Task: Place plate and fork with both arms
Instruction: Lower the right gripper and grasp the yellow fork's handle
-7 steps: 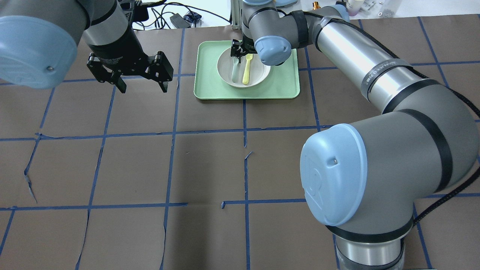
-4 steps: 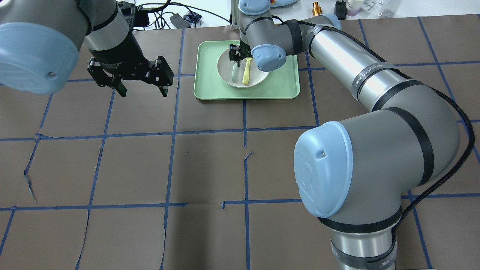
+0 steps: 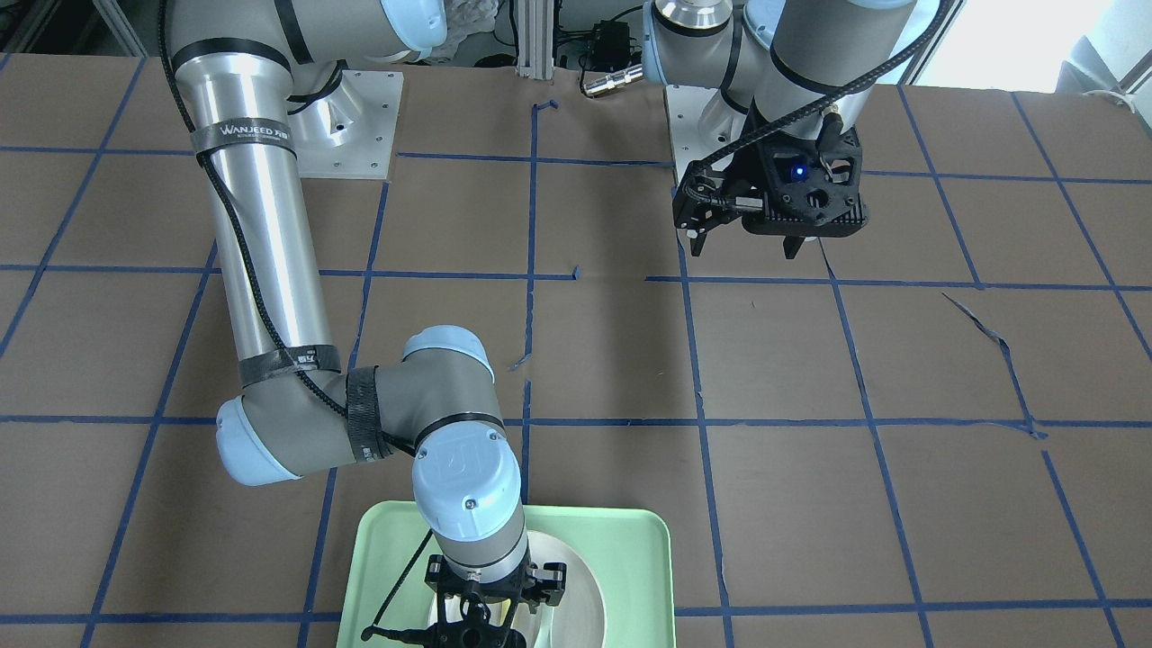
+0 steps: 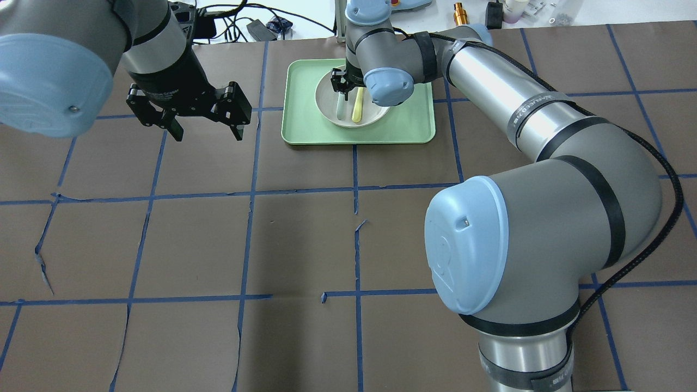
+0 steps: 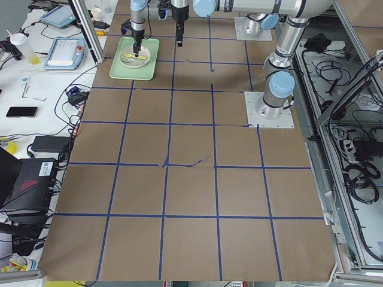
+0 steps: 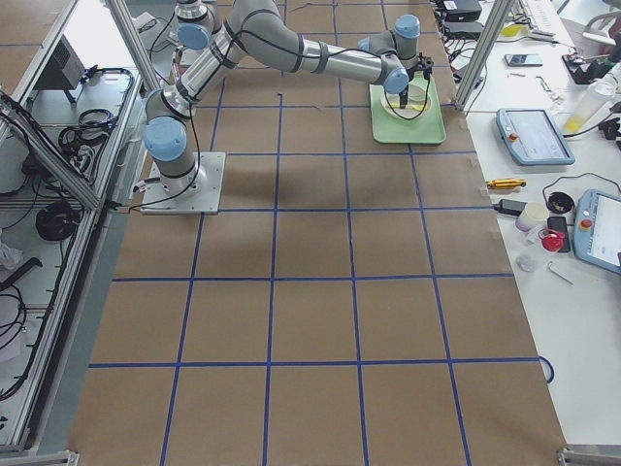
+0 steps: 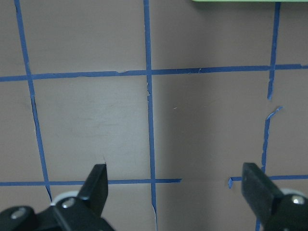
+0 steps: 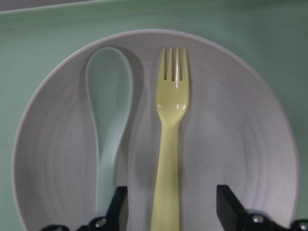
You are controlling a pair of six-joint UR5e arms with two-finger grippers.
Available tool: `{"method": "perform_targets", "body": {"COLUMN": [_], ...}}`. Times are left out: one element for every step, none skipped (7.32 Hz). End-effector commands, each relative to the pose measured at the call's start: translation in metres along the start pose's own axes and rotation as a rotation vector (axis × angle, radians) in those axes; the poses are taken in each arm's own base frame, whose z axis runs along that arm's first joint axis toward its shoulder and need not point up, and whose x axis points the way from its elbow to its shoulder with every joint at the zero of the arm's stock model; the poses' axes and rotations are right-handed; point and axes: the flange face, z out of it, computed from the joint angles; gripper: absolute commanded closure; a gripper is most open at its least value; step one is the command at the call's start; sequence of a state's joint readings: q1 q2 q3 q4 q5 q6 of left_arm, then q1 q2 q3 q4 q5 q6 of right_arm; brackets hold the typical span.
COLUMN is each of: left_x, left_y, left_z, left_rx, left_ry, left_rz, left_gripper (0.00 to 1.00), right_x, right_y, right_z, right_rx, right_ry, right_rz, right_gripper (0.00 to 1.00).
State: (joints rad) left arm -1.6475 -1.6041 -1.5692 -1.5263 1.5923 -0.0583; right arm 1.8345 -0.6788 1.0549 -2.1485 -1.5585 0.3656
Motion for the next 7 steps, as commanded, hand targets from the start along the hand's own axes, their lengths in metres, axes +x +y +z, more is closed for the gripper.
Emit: {"method": "perform_targets", "body": {"left_x": [0.0,0.0,0.0,0.001,0.001,0.001,0.001], "left_y": [0.0,0.0,0.001,0.0,0.0,-0.001,-0.001], "left_z": [-0.001,-0.001,0.0,0.001,0.001,0.003,0.003], "left_rx": [0.001,0.001,0.0,-0.002,-0.002,-0.005,-0.005], "left_ry": [0.0,0.0,0.0,0.001,0.001,0.001,0.001], "left_rz": [0.0,0.0,-0.001,-0.001,0.0,-0.001,-0.001], "left_gripper": [0.0,0.0,0.0,0.0,0.0,0.0,0.0], "right_x": [-0.001,-0.001,0.0,0.0,0.0,0.0,0.001], "right_y": [0.005,0.006,0.007,0.007,0.007,0.007,0.008], "right_z": [0.008,0.008,0.01,0.014,0.015,0.017,0.023], "right_rx": [-0.013,-0.014,-0.017,-0.021,-0.02,-0.021,-0.025], "right_ry": [0.001,0.003,0.004,0.006,0.005,0.007,0.015], "right_rz": [-0.003,-0.003,-0.006,-0.011,-0.011,-0.014,-0.016], "right_gripper": [0.3,0.3,0.3,0.31,0.32,0.34,0.37]}}
